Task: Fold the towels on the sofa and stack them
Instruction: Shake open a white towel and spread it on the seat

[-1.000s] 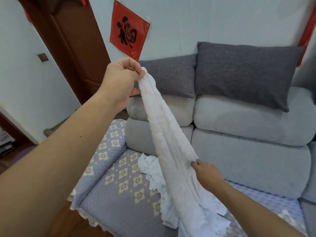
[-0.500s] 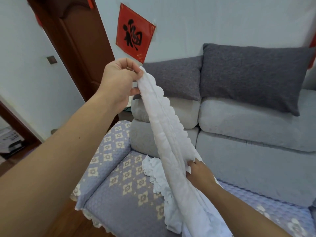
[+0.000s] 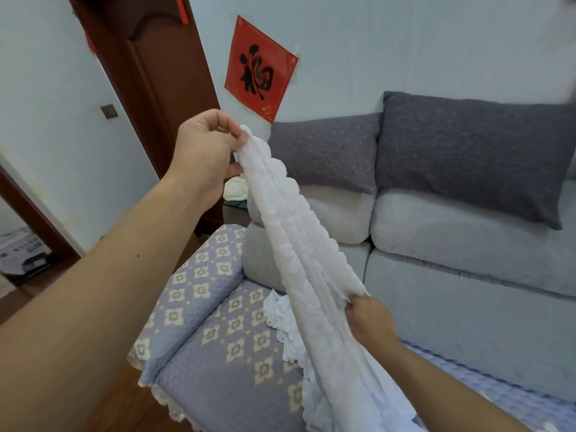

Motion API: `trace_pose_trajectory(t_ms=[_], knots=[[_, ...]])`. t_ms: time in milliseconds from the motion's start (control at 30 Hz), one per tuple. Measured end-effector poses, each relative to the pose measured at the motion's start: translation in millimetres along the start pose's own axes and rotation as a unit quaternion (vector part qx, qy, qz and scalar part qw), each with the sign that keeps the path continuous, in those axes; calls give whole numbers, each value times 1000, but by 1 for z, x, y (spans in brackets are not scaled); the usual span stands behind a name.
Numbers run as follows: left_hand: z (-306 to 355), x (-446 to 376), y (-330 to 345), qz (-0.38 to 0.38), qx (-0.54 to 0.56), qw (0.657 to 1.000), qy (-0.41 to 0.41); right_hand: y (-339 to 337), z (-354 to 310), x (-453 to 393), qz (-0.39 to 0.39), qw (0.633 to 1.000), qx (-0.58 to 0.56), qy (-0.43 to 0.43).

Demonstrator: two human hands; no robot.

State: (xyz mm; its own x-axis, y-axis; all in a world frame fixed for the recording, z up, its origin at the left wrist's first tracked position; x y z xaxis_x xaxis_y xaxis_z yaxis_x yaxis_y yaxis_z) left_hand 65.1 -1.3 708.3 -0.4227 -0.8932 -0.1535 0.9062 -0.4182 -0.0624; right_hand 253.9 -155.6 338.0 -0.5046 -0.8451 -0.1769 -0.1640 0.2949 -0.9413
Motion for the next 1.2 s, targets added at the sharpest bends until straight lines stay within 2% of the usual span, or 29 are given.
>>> trace_pose_trajectory(t_ms=[100, 233, 267, 300, 367, 400, 433, 467, 500, 600, 633, 667, 733, 833, 867, 900, 933, 967, 1033, 1067, 1133, 1167, 1200], knots=[[-15, -14, -33, 72, -80, 994, 12, -24, 37, 7, -13, 1000, 4, 11], [-62, -38, -72, 142, -93, 984, -60, -102, 72, 13, -55, 985, 139, -86], [-70, -43, -76, 147, -87, 983, -72, -127, 74, 15, -37, 981, 149, -117], [-76, -47, -78, 151, -77, 982, -79, -153, 74, 16, 13, 980, 136, -146], [-82, -55, -74, 141, -37, 986, -86, -212, 81, 28, 169, 979, 32, -111], [-84, -59, -68, 128, -12, 988, -88, -240, 89, 39, 264, 960, -69, -57], [-85, -63, -62, 119, 7, 989, -87, -258, 100, 47, 348, 924, -160, 7], [-87, -67, -57, 114, 12, 990, -85, -264, 106, 51, 385, 893, -220, 75], [-87, -71, -49, 109, 12, 991, -82, -264, 107, 51, 384, 886, -234, 113], [-83, -84, -30, 92, -10, 993, -69, -254, 102, 38, 258, 959, -93, 79], [-76, -90, -24, 84, -25, 995, -54, -261, 104, 38, 225, 969, -61, 84], [-62, -97, -20, 79, -36, 996, -34, -281, 107, 38, 237, 965, -60, 94], [-19, -114, -19, 86, -40, 995, 35, -351, 100, 35, 357, 925, -89, 92], [59, -130, -33, 145, 1, 982, 123, -465, 57, 35, 541, 833, -105, 44], [76, -132, -40, 162, 9, 977, 141, -486, 41, 30, 564, 820, -95, 38], [83, -133, -50, 181, 7, 972, 151, -496, 25, 18, 560, 824, -77, 34], [81, -137, -63, 205, -12, 967, 148, -493, 8, 2, 529, 846, -60, 27], [69, -143, -78, 229, -34, 964, 134, -481, -9, -18, 465, 884, -32, 16], [14, -163, -125, 270, -92, 957, 49, -419, -44, -61, 245, 969, -16, -32], [-21, -170, -157, 290, -111, 951, -10, -378, -62, -74, 118, 990, -50, -54], [-83, -180, -217, 311, -113, 939, -93, -310, -97, -80, -82, 980, -167, -73], [-105, -180, -245, 311, -108, 936, -121, -284, -114, -86, -153, 961, -218, -80], [-126, -182, -270, 311, -105, 933, -146, -262, -122, -96, -215, 949, -219, -72]])
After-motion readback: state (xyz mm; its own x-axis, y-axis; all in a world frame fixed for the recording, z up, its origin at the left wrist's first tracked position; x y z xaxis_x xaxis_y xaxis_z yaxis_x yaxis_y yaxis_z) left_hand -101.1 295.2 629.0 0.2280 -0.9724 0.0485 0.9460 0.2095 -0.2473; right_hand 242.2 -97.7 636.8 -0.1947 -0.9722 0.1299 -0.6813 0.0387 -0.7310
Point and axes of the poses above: each hand's wrist, its own x-axis away from the middle knuckle, its own y-axis out of the palm, z = x × y, the point moved 7 cm from there along -x, towards the middle knuckle, and after that the axes turned 13 degrees about -y, right-handed, at the moved point
